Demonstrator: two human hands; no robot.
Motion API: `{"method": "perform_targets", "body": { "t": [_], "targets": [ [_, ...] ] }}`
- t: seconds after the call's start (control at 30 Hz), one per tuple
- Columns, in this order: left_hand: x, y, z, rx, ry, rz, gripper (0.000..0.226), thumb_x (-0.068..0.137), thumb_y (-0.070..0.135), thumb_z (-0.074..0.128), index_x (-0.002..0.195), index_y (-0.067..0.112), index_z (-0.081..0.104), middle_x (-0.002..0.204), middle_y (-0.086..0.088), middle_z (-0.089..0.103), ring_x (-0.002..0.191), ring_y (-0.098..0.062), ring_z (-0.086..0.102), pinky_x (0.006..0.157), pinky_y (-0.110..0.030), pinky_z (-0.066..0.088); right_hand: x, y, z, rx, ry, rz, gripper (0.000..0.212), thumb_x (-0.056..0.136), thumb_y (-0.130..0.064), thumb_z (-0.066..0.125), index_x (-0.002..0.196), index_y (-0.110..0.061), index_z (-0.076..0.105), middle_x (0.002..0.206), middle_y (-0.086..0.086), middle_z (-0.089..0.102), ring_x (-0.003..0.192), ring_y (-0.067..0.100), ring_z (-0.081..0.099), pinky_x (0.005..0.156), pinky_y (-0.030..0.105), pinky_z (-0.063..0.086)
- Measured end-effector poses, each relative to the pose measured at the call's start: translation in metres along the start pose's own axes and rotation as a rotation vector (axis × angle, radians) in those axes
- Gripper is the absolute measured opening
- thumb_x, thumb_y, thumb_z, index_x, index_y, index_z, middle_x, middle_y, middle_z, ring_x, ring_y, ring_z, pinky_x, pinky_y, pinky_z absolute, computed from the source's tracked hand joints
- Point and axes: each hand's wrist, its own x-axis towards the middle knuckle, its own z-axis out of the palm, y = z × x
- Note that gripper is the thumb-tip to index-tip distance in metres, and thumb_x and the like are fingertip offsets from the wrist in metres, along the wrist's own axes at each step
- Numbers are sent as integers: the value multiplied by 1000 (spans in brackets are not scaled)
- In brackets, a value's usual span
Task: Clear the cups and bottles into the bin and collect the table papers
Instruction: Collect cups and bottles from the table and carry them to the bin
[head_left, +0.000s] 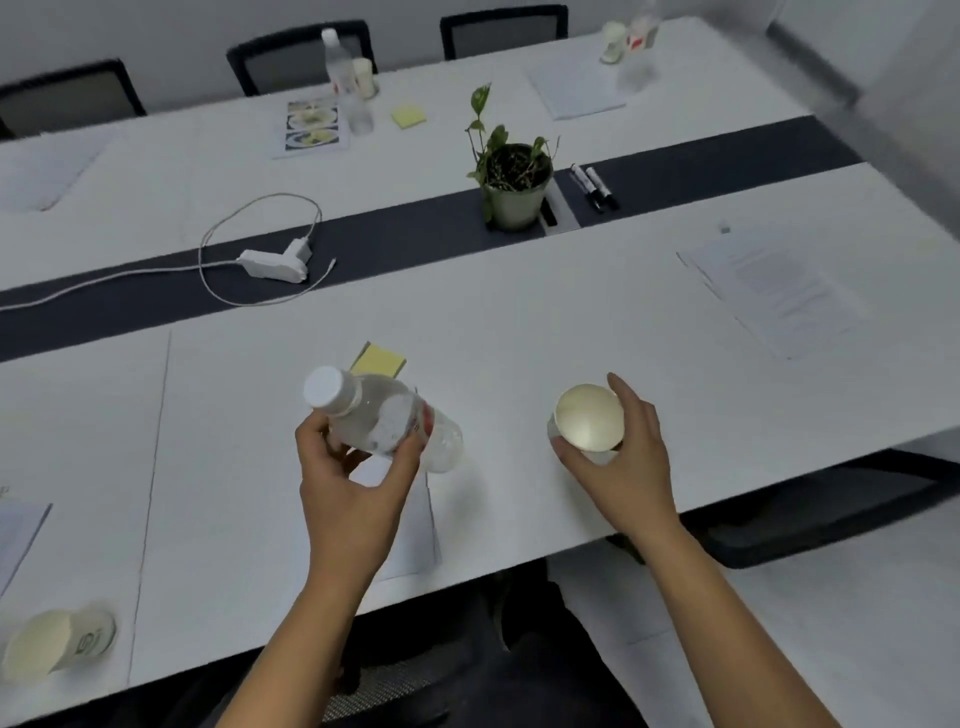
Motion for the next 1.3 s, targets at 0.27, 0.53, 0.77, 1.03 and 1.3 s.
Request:
{"method": "perform_targets", "body": {
  "t": [0.27,0.53,0.77,1.03,1.3],
  "targets": [
    [-69,2,35,-112,-342,95,55,69,35,82,112,47,50,114,15,65,103,-13,67,88,-32,53,-159,37,-98,74,371,167,83,70,-36,88,139,-38,42,135,-18,51,121,8,52,92,22,49],
    [-170,54,151,-118,-750,233,60,68,41,80,120,38,51,119,4,65,101,-19,68,87,-36,54,-277,90,-213,83,890,283,79,71,-32,88,138,-32,47,133,-14,54,115,6,55,87,21,49],
    [-277,74,294,-93,-954,338,56,73,24,85,116,41,54,114,9,67,98,-13,69,84,-27,54,-301,181,-317,134,1086,367,78,69,-32,90,134,-41,48,129,-21,52,109,-1,55,83,24,50],
    [-370,135,444,-126,-926,398,58,71,34,82,122,33,55,116,12,67,101,-15,70,91,-37,55,-257,242,-489,152,1068,277,79,68,-35,90,134,-41,48,130,-24,52,110,0,56,82,18,49],
    [-385,150,582,-145,-828,343,58,69,28,84,120,26,57,112,10,68,96,-11,69,82,-23,54,-155,306,-608,133,958,241,78,68,-34,90,133,-43,49,129,-22,54,108,-5,56,86,22,50]
  ]
}}
